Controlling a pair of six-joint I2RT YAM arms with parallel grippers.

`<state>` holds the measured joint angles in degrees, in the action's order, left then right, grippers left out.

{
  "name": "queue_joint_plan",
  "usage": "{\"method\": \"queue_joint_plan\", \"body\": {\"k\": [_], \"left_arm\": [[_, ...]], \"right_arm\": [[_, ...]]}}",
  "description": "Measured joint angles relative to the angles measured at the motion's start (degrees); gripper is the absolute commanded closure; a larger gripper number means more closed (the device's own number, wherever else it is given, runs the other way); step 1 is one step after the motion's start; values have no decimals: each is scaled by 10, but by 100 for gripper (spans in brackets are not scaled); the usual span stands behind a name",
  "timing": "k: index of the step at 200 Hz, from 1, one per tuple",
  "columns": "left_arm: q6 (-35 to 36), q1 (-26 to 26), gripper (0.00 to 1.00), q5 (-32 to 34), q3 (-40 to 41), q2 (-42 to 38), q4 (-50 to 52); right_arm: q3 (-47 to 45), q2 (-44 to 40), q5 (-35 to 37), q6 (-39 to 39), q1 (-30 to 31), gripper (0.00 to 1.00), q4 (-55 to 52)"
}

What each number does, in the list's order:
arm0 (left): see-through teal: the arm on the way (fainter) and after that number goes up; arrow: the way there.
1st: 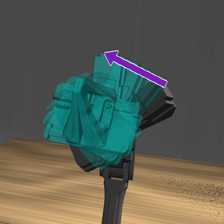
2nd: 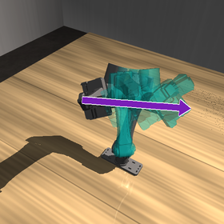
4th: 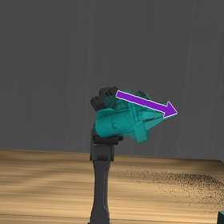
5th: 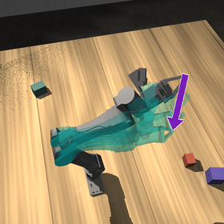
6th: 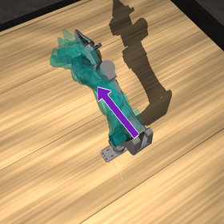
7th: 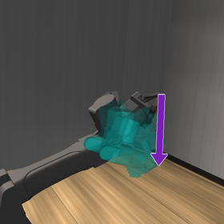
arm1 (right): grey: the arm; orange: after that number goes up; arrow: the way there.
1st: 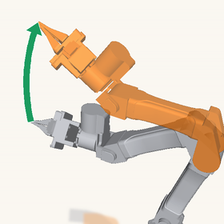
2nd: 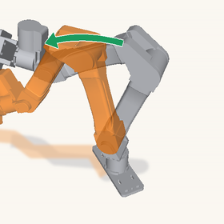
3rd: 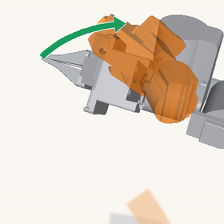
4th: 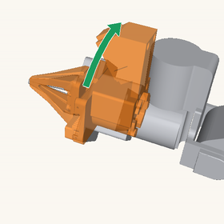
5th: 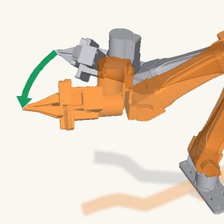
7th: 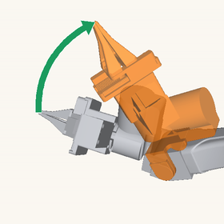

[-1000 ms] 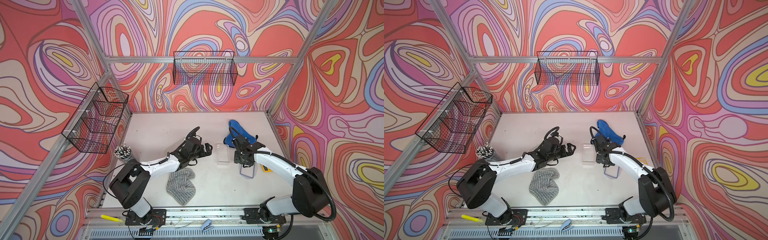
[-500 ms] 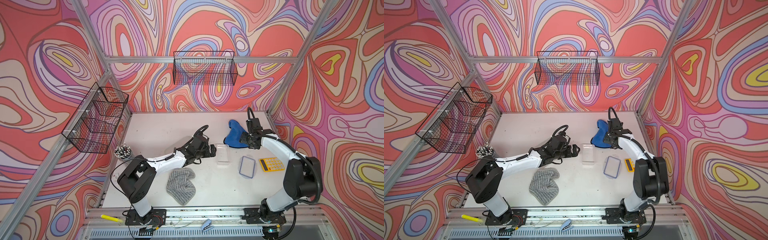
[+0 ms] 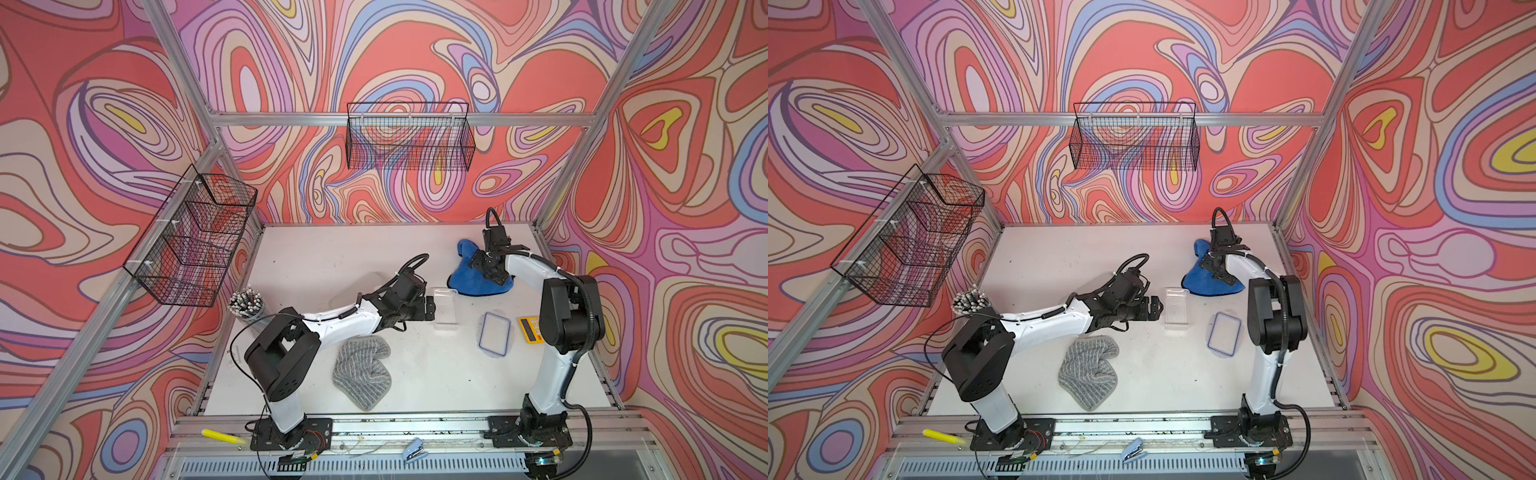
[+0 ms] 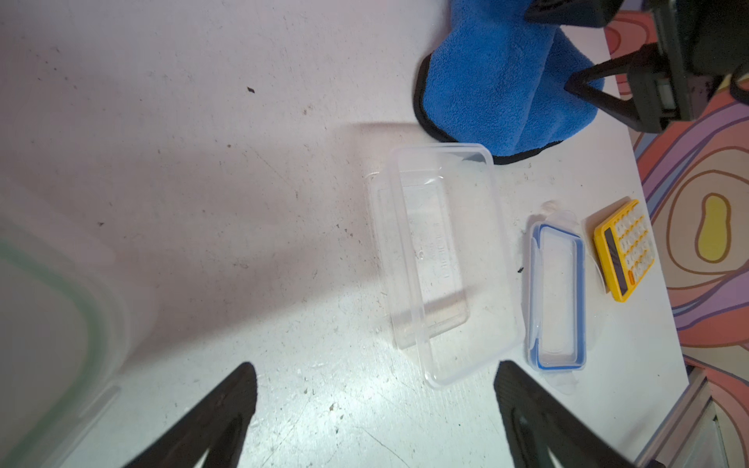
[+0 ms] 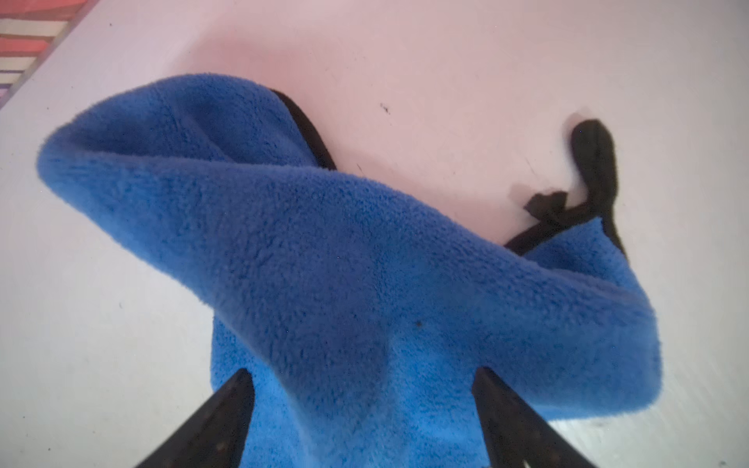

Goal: Wipe the insides of the lunch boxes
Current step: Pick up the cleaning item at the center of the board.

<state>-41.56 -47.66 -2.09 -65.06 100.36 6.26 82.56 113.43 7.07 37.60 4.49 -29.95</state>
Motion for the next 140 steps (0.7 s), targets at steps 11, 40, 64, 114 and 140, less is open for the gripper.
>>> {"method": "queue_joint_plan", "body": {"k": [11, 40, 64, 114, 140], "left_arm": [[2, -1, 13, -1, -3, 3, 4], [9, -7, 20, -8, -28, 31, 18], [12, -7, 25, -11, -38, 44, 25], [22, -9, 31, -17, -71, 73, 47], [25, -11, 33, -21, -82, 82, 53]], "right_arm": [[10, 11, -1, 6, -2, 11, 1], [50, 52, -2, 14, -8, 20, -2], [68, 84, -2, 11, -8, 40, -4], [52, 89, 2, -18, -8, 96, 17], [11, 63, -1, -39, -8, 100, 48]]}}
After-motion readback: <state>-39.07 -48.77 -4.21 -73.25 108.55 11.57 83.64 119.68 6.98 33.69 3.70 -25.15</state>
